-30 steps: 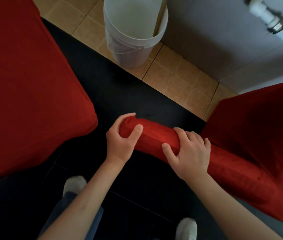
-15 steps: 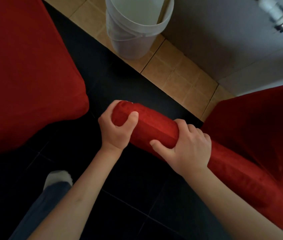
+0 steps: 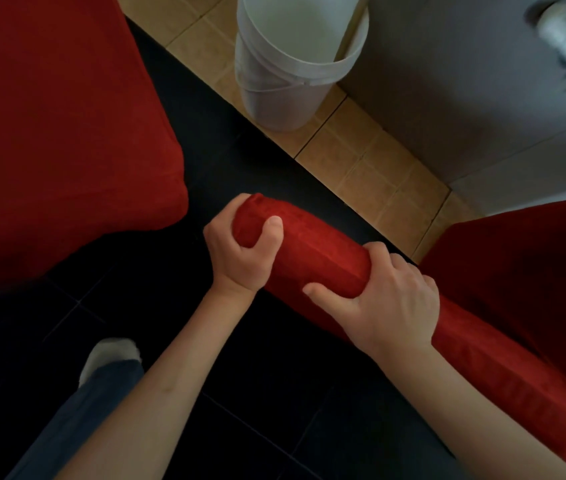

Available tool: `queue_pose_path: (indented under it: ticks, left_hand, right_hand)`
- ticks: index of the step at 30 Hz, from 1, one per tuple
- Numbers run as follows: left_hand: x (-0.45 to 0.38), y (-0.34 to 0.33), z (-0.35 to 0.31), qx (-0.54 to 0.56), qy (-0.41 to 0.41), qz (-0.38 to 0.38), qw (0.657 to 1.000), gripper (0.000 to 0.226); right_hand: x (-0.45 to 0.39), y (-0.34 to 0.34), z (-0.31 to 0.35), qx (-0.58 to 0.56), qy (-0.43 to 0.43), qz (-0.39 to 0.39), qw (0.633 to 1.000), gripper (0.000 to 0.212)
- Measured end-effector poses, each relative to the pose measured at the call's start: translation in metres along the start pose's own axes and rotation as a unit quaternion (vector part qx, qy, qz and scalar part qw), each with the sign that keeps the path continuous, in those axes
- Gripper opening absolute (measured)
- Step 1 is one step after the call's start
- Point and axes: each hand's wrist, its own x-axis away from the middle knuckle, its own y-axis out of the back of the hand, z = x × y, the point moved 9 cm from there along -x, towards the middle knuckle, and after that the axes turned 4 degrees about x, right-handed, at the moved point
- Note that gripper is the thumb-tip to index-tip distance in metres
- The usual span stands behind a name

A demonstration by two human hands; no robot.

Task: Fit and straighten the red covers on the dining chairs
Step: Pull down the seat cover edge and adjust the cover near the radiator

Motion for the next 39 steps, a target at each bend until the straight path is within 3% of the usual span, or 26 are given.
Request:
queue_pose_path:
  ticks: [10,14,17,22,32,39]
  left_hand:
    - [-0.002,0.001,0.0,-0.007,-0.002,-0.005,1.0,0.024]
    - [-0.003,0.0,-0.001,-0.007,-0.006,0.001,1.0,0.014]
    - [-0.003,0.002,-0.001,-0.009,-0.004,0.003,1.0,0.012]
    - [-0.003,0.002,-0.005,-0.038,-0.004,-0.006,0.999,0.028]
    - [0.007,-0.01,-0.049,-0.081,-0.03,0.007,0.996,0.027]
    - [0.014,-0.037,-0.116,-0.076,-0.085,0.018,0.993,0.02]
  right_hand:
    - [-0.004,-0.004,0.0,0.009,0.013,0.03,0.999,0.108]
    - [-0.004,-0.004,0.003,-0.018,0.027,0.038,0.999,0.108]
    - [-0.007,-0.003,0.006,-0.01,0.048,0.034,0.998,0.101]
    - [-0.006,0.006,0.009,-0.008,0.058,0.0,0.998,0.083]
    - [0.007,0.04,-0.008,-0.03,0.055,-0.015,0.998,0.074]
    - [0.022,0.093,-0.041,-0.062,0.052,-0.071,0.994,0.078]
